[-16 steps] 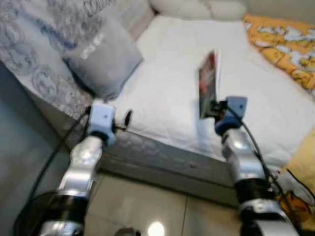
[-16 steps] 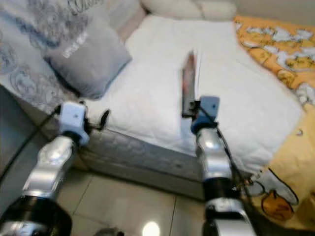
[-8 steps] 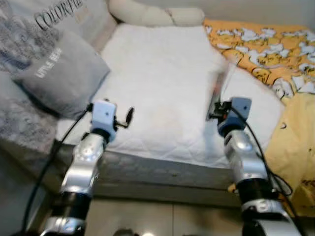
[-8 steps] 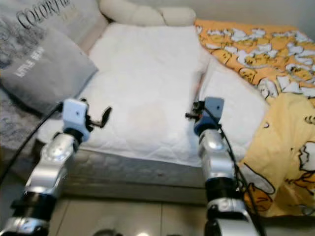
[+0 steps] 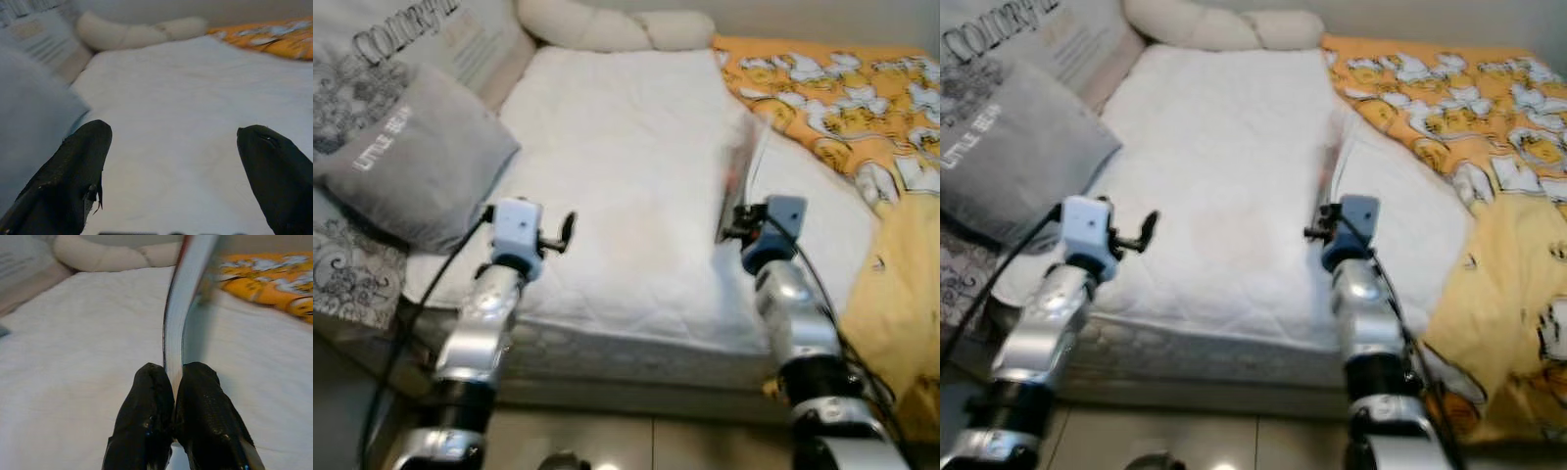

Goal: Clean up the room

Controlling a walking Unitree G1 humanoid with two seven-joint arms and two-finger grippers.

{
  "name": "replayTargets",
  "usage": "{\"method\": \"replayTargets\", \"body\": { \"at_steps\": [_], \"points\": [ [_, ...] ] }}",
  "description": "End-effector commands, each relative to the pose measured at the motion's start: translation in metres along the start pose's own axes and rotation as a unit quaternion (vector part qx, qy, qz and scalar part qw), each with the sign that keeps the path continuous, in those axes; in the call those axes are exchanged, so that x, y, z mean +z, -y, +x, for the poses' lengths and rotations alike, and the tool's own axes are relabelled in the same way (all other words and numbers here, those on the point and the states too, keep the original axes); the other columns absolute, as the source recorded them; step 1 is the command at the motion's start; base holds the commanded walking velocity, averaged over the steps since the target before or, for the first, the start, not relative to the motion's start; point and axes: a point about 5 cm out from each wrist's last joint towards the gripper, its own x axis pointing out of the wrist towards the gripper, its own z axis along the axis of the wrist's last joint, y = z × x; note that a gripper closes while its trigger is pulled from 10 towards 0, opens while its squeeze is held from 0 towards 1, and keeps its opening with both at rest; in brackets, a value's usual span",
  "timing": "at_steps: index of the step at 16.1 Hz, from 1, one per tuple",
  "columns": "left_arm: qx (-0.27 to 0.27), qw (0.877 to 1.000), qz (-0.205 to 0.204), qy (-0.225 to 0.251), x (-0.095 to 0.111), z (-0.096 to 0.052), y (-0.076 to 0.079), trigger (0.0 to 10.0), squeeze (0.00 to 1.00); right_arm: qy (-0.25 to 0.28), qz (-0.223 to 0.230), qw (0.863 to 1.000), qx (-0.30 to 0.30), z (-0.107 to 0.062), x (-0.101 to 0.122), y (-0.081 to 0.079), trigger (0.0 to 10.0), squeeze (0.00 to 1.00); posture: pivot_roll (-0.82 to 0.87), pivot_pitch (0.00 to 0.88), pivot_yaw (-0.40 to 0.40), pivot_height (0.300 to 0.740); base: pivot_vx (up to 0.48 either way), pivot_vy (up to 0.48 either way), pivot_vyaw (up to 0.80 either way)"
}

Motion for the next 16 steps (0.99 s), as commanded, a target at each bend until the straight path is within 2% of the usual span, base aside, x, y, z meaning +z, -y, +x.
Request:
{"method": "replayTargets", "body": {
  "at_steps": [1, 16],
  "points": [
    [-0.001, 1.000, 0.000, 0.005, 0.0039, 0.0031, 0.0021, 10.0, 0.27, 0.021, -0.005, 1.000, 0.008, 0.0017, 0.0102, -0.0020, 10.0, 0.00, -0.01, 0.000, 0.001, 0.740, 0.334, 0.000, 0.00],
    [-0.006, 1.000, 0.003, 0.006, 0.0034, 0.0041, 0.0060, 10.0, 0.27, 0.012, -0.004, 1.000, 0.008, -0.0027, 0.0047, -0.0062, 10.0, 0.00, -0.01, 0.000, -0.005, 0.740, 0.330, 0.000, 0.00]
  ]
}}
